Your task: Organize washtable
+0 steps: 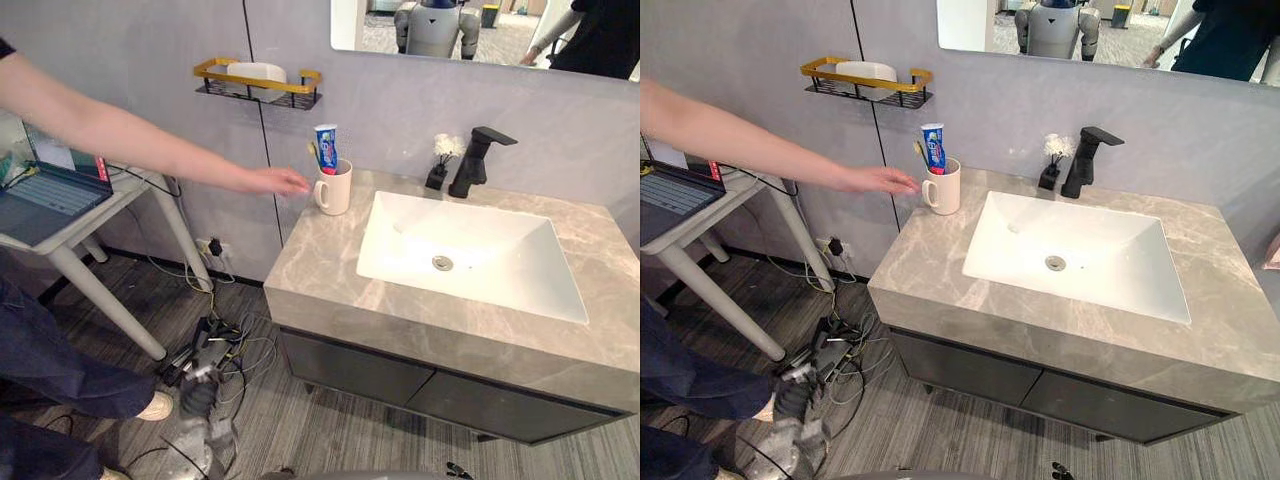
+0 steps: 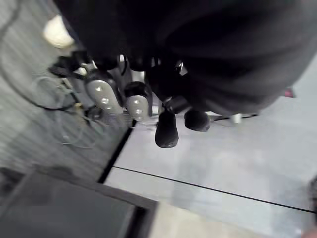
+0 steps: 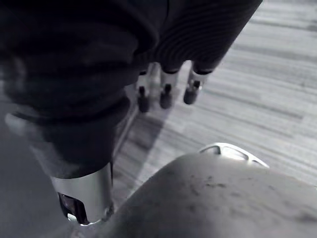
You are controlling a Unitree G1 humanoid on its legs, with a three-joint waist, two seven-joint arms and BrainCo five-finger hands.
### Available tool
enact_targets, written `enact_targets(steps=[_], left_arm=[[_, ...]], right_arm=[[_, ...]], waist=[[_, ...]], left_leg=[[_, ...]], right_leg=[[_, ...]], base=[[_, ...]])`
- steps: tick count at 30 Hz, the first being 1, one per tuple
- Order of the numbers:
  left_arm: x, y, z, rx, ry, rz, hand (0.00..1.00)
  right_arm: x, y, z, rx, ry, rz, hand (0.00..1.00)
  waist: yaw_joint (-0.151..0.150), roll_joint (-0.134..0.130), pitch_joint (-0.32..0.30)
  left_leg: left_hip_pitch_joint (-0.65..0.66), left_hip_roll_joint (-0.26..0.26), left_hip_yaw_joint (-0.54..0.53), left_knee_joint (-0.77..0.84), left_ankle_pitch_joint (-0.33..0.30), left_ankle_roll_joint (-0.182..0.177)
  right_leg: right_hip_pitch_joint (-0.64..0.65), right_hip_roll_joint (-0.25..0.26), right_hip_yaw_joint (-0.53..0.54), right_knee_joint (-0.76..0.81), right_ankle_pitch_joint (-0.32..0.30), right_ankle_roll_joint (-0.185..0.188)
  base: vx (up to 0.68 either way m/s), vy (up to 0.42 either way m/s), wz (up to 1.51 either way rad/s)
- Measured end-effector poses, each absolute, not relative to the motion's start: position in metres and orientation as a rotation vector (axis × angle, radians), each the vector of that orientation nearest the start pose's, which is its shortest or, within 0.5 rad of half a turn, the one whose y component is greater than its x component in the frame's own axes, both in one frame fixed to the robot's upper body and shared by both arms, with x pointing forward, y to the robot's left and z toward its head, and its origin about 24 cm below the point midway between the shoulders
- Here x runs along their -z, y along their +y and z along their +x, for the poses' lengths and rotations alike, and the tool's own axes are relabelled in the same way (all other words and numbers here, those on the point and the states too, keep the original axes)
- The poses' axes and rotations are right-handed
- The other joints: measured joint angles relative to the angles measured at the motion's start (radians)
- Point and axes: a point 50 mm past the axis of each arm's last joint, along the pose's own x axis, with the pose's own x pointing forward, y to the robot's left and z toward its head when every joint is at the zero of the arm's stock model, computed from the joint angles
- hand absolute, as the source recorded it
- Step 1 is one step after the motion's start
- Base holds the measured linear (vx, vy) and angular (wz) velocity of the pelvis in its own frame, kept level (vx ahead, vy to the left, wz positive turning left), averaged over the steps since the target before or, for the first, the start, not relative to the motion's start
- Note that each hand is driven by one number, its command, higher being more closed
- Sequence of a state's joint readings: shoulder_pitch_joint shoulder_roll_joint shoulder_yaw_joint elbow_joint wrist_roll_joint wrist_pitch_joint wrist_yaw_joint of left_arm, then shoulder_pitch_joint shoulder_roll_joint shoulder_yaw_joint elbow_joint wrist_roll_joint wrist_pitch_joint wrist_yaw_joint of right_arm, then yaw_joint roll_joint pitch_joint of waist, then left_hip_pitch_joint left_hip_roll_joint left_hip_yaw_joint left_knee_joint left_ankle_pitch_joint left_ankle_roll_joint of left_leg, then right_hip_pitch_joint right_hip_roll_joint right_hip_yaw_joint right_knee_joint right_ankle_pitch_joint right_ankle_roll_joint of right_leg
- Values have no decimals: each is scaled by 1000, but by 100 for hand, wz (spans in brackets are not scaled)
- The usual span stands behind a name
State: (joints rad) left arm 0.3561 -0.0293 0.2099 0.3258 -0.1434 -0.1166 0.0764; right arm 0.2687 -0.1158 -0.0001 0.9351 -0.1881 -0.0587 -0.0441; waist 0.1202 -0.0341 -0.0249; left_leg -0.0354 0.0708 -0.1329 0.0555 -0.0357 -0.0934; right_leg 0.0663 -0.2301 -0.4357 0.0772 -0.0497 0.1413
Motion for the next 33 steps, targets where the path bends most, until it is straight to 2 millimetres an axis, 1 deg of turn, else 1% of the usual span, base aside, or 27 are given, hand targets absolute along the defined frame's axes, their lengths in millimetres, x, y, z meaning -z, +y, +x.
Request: enact_targets(steps=[1,2,3,4,5,6,7,8,13,15,17,20,24,33], left_arm=[[92,211,119,-439,575,-141,100],[106,208,112,-435,651,-145,100],[113,206,108,-433,692,-148,100],[124,203,101,-429,768,-144,100],[133,200,94,-429,835,-134,0],[137,199,90,-429,864,-127,0],[142,197,84,-429,909,-121,0],[145,196,82,-436,927,-132,0],[151,193,82,-432,966,-139,0],[153,194,80,-425,987,-123,0],[154,192,83,-394,999,-84,0],[156,193,81,-386,1015,-73,0],[157,193,81,-380,1029,-70,0],[158,192,80,-384,1034,-75,0]], right_arm=[[161,-200,48,30,1139,-269,0],[161,-199,50,29,1134,-267,0],[161,-199,51,30,1130,-267,0],[160,-198,53,33,1118,-266,0],[160,-197,55,39,1113,-268,0],[160,-197,55,43,1112,-269,0],[159,-197,56,44,1109,-270,0],[159,-197,56,44,1109,-269,0],[159,-197,57,46,1107,-267,0],[160,-198,56,41,1115,-273,0],[162,-198,55,34,1134,-277,0],[163,-199,58,34,1138,-274,0],[164,-199,57,41,1146,-270,0],[165,-202,56,60,1167,-261,0]], waist=[[0,-1,0],[0,-1,0],[-1,-1,0],[-4,-2,0],[-10,-4,0],[-13,-5,-1],[-23,-5,-1],[-23,-5,-1],[-29,-4,-2],[-32,-2,-2],[-35,-1,-2],[-51,0,-2],[-52,3,-1],[-53,8,-1]], left_leg=[[1,0,0,-1,0,0],[1,0,0,-2,1,0],[1,0,0,-4,3,0],[1,0,1,-7,5,-1],[4,1,3,-16,9,-1],[7,2,5,-22,12,0],[9,3,12,-29,13,0],[14,7,27,-39,15,-1],[24,16,56,-59,19,-5],[33,17,56,-64,19,-6],[37,17,57,-76,22,-9],[40,15,60,-79,22,-9],[51,16,85,-85,21,-9],[64,15,93,-94,21,-8]], right_leg=[[0,-1,0,2,-1,0],[-2,-2,0,4,-2,0],[-3,-2,0,4,-2,0],[-5,-2,0,5,-2,0],[-6,-1,2,5,-2,0],[-7,-1,4,5,-2,0],[-13,-1,11,5,-2,0],[-21,1,26,4,-2,0],[-37,13,55,-13,11,5],[-36,14,55,-19,12,6],[-33,19,56,-43,24,6],[-22,20,59,-57,30,6],[-20,24,83,-77,41,7],[-20,26,96,-89,45,6]], base=[[0,0,0],[0,0,0],[0,0,0],[0,0,0],[-7,-5,-3],[-8,-5,-8],[-4,-3,-20],[3,-3,-25],[25,-10,-21],[59,-12,-2],[53,-8,-3],[51,1,-5],[21,4,-15],[-19,-3,-4]])
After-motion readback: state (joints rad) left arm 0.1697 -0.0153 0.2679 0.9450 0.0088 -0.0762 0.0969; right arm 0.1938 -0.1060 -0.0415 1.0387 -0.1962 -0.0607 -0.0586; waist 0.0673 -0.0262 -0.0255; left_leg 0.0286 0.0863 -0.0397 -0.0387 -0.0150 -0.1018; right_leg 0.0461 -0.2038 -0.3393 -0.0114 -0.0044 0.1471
